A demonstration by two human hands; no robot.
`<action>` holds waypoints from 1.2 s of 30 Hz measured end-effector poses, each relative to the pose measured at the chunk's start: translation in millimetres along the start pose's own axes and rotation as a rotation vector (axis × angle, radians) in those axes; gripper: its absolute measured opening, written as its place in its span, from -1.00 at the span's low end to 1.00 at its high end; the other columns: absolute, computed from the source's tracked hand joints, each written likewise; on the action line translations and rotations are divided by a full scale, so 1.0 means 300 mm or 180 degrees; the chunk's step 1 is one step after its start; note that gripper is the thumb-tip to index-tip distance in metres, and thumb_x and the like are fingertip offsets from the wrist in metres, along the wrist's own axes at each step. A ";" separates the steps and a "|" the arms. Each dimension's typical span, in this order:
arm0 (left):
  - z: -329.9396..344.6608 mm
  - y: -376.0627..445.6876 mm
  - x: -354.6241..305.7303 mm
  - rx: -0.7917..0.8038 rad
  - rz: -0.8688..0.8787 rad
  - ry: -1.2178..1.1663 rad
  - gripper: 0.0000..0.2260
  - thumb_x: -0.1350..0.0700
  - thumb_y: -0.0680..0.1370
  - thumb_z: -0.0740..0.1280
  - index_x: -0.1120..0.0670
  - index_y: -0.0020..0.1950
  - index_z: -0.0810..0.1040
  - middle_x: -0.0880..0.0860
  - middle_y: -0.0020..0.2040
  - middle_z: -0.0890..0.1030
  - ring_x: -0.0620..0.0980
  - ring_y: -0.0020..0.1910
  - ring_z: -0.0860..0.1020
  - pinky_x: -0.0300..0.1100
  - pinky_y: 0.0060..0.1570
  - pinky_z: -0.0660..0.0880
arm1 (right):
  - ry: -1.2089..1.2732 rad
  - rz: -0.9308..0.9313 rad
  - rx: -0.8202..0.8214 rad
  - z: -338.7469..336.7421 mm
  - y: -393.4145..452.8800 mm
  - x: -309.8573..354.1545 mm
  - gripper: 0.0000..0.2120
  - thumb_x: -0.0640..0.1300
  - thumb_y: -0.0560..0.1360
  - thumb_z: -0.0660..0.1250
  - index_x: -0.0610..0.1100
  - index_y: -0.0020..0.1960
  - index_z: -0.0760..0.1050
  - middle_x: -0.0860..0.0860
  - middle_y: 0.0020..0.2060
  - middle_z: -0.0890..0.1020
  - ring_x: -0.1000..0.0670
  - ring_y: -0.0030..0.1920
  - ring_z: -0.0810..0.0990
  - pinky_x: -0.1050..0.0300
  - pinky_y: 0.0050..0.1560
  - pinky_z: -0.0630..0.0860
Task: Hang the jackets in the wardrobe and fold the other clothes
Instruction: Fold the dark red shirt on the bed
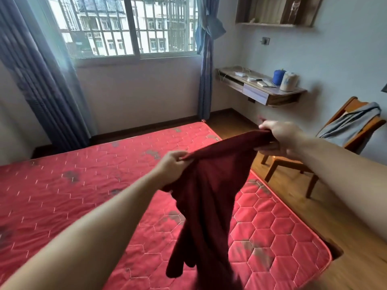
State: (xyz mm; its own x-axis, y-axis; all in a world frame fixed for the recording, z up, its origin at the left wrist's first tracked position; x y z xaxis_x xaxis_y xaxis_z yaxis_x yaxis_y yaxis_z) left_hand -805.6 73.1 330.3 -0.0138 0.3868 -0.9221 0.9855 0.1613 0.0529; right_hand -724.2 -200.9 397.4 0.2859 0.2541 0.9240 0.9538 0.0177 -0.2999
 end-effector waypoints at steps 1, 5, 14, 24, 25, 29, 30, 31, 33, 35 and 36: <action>-0.052 0.014 -0.044 -0.0107 0.0070 0.0028 -0.80 0.28 0.58 0.31 0.05 -0.20 0.58 -0.05 -0.39 0.46 -0.24 -0.52 0.33 -0.29 -0.48 0.29 | -0.0185 0.0141 0.0065 -0.008 0.007 -0.036 -0.86 -0.06 0.55 0.27 -0.14 -0.01 0.47 -0.13 -0.22 0.64 -0.11 -0.38 0.69 0.11 -0.41 0.58; -0.194 0.047 -0.257 -0.0208 0.0537 0.0456 -0.84 0.26 0.56 0.32 0.04 -0.11 0.64 -0.14 -0.40 0.55 -0.30 -0.48 0.41 -0.41 -0.44 0.35 | -0.1170 0.0209 -0.0009 -0.036 0.024 -0.107 -0.72 -0.09 0.59 0.19 -0.24 -0.12 0.56 -0.08 -0.41 0.69 -0.12 -0.33 0.69 0.13 -0.34 0.53; -0.279 0.029 -0.438 0.0596 0.1145 0.3187 -0.77 -0.23 0.30 0.52 -0.18 -0.40 0.55 -0.14 -0.50 0.49 -0.17 -0.51 0.41 -0.30 -0.47 0.33 | -0.1948 -0.0090 -0.0029 -0.001 0.029 -0.035 -0.85 -0.23 0.44 0.36 -0.33 -0.16 0.61 -0.18 -0.31 0.70 -0.11 -0.35 0.66 0.14 -0.35 0.55; -0.495 0.008 -0.202 0.0228 0.0505 0.3275 -0.71 -0.01 0.33 0.56 -0.17 -0.46 0.47 -0.11 -0.53 0.44 -0.20 -0.49 0.41 -0.26 -0.40 0.34 | 0.0034 0.0515 0.0332 0.148 0.089 -0.114 -0.85 -0.26 0.62 0.15 -0.21 -0.07 0.47 -0.14 -0.30 0.67 0.04 -0.49 0.65 0.17 -0.55 0.56; -0.540 0.007 -0.207 0.0008 0.0531 0.3143 -0.71 -0.01 0.35 0.55 -0.17 -0.46 0.48 -0.10 -0.51 0.46 -0.17 -0.47 0.42 -0.25 -0.39 0.34 | 0.0242 0.0457 0.0337 0.167 0.099 -0.095 -0.84 -0.26 0.63 0.14 -0.20 -0.06 0.46 -0.12 -0.22 0.65 0.05 -0.47 0.66 0.17 -0.53 0.57; -0.677 -0.002 -0.105 0.0038 -0.0134 0.2517 -0.86 -0.02 0.35 0.55 -0.08 -0.35 0.62 -0.11 -0.46 0.54 -0.12 -0.46 0.49 -0.25 -0.40 0.47 | -0.0065 0.0262 0.0489 0.231 0.129 -0.035 -0.83 -0.16 0.65 0.14 -0.16 -0.01 0.48 -0.12 -0.27 0.70 0.00 -0.31 0.70 0.10 -0.37 0.57; -0.660 -0.014 -0.042 0.0504 -0.0492 0.2707 -0.86 -0.05 0.34 0.55 -0.05 -0.32 0.64 -0.09 -0.44 0.55 -0.09 -0.45 0.50 -0.19 -0.39 0.50 | -0.0344 0.0320 0.0602 0.242 0.128 -0.040 -0.83 -0.13 0.65 0.15 -0.15 0.00 0.49 -0.12 -0.28 0.72 -0.03 -0.26 0.70 0.08 -0.31 0.55; -0.658 -0.034 0.017 0.0906 -0.0798 0.2937 -0.84 -0.07 0.33 0.55 -0.04 -0.30 0.64 -0.08 -0.42 0.56 -0.07 -0.44 0.50 -0.16 -0.41 0.48 | -0.0612 0.0403 0.0703 0.263 0.134 -0.050 -0.83 -0.10 0.64 0.17 -0.14 0.01 0.50 -0.12 -0.26 0.72 -0.04 -0.24 0.71 0.08 -0.28 0.53; -0.674 -0.050 0.098 0.1277 -0.1086 0.3175 -0.84 -0.08 0.34 0.54 -0.05 -0.28 0.62 -0.09 -0.38 0.56 -0.06 -0.41 0.51 -0.20 -0.44 0.44 | -0.1021 0.0583 0.0847 0.307 0.152 -0.080 -0.81 -0.07 0.63 0.18 -0.15 0.02 0.52 -0.14 -0.19 0.73 -0.06 -0.27 0.72 0.08 -0.25 0.53; -0.681 -0.045 0.168 0.1499 -0.1269 0.3255 -0.86 -0.03 0.36 0.54 -0.06 -0.24 0.60 -0.07 -0.28 0.62 -0.02 -0.27 0.60 -0.15 -0.30 0.54 | -0.1321 0.0757 0.0920 0.349 0.175 -0.122 -0.78 -0.07 0.62 0.20 -0.20 -0.01 0.53 -0.17 -0.18 0.72 -0.09 -0.26 0.72 0.08 -0.21 0.53; -0.683 -0.044 0.209 0.1660 -0.1429 0.3337 -0.87 0.00 0.37 0.53 -0.05 -0.20 0.61 -0.05 -0.21 0.64 0.00 -0.17 0.63 -0.11 -0.16 0.58 | -0.1443 0.0862 0.0945 0.369 0.189 -0.148 -0.76 -0.08 0.61 0.20 -0.23 -0.05 0.54 -0.19 -0.19 0.72 -0.12 -0.26 0.72 0.08 -0.20 0.52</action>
State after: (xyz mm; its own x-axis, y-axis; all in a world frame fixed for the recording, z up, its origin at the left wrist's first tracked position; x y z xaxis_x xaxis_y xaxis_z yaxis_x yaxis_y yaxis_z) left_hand -854.1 281.1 350.3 -0.2570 0.9646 -0.0586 0.8052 0.1802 -0.5650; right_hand -693.1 -104.2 313.1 0.3847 0.6728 0.6319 0.7673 0.1474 -0.6241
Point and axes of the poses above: each hand's wrist, its own y-axis towards the middle knuckle, its own z-axis out of the palm, x = y × z, the point moved 9 cm from there along y, towards the middle knuckle
